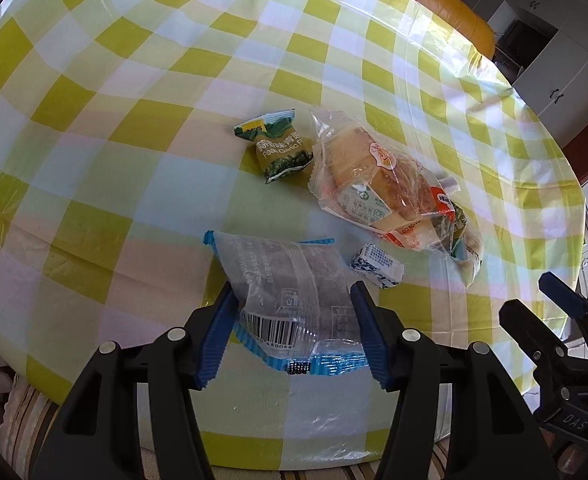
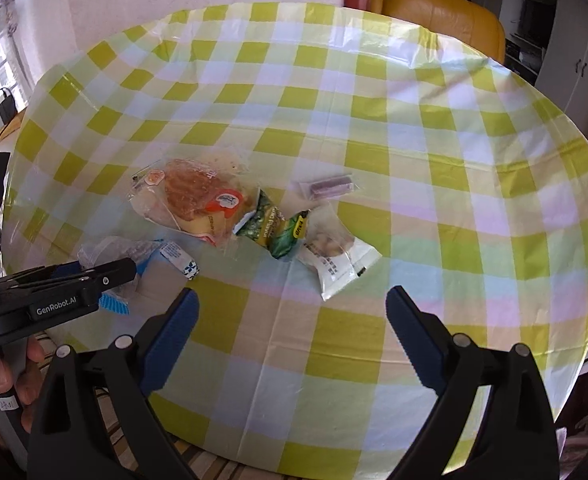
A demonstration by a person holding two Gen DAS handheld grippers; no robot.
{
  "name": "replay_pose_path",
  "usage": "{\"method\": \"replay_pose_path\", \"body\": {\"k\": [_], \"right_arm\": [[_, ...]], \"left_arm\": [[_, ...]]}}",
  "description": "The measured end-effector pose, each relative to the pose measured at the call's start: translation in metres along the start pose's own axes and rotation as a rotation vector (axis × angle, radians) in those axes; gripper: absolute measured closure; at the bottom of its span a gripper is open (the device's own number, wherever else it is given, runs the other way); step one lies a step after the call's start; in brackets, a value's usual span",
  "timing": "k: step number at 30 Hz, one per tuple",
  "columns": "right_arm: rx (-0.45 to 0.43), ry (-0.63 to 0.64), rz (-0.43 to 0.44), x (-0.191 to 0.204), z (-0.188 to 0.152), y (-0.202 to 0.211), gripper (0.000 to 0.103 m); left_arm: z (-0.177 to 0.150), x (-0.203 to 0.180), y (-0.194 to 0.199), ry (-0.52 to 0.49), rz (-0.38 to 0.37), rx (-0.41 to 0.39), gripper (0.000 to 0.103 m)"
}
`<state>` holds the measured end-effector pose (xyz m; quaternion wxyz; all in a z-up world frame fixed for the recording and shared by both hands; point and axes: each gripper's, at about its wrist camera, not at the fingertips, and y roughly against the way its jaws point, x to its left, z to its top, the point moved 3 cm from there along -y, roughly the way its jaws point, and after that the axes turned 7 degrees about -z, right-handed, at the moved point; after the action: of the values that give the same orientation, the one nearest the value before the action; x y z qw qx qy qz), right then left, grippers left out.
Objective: Organize snacks
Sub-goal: 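Grasp the brown bread bag with red label with the right gripper while the left holds its bag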
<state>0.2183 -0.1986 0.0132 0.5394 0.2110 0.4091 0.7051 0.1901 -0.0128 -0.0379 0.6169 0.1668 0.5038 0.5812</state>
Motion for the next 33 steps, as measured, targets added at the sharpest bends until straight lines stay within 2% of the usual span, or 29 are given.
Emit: {"method": "replay_pose_path", "body": {"k": [3,7,12,17,20,24,25,26,27,29,33], "right_arm": [[-0.004,0.154,0.003,0.025,0.020,-0.011,0.008],[-0.028,0.285,0.027,0.052,0.046,-0.022,0.008],[0.015,0.435,0.052,0.081,0.062,-0.049,0.008],[0.076,0.499,0.028,0.089,0.074,-0.076,0.008],[0.106,0.514,0.072,0.095,0.077,-0.085,0.008],[0.124,0.500,0.082,0.097,0.082,-0.095,0.009],[0.128,0.495,0.083,0.097,0.082,-0.097,0.010],[0.131,0.489,0.092,0.098,0.081,-0.097,0.020],[0.140,0.481,0.107,0.099,0.079,-0.098,0.037],[0.137,0.473,0.100,0.102,0.077,-0.098,0.050],[0.123,0.445,0.077,0.102,0.076,-0.094,0.054]], "left_arm": [[0.000,0.006,0.006,0.010,-0.009,-0.014,0.047],[0.000,0.015,0.010,0.030,-0.026,-0.019,0.048],[0.000,0.025,0.012,0.042,-0.038,-0.017,0.049],[-0.002,0.028,0.008,0.037,-0.051,0.004,0.049],[-0.003,0.026,0.004,0.016,-0.050,0.021,0.049],[-0.004,0.023,0.003,-0.012,-0.042,0.021,0.050],[-0.004,0.022,0.002,-0.020,-0.038,0.022,0.050],[-0.004,0.021,0.002,-0.031,-0.034,0.023,0.051],[-0.004,0.020,0.001,-0.040,-0.030,0.023,0.052],[-0.004,0.019,0.001,-0.047,-0.032,0.021,0.053],[-0.003,0.020,0.003,-0.038,-0.045,0.012,0.055]]}}
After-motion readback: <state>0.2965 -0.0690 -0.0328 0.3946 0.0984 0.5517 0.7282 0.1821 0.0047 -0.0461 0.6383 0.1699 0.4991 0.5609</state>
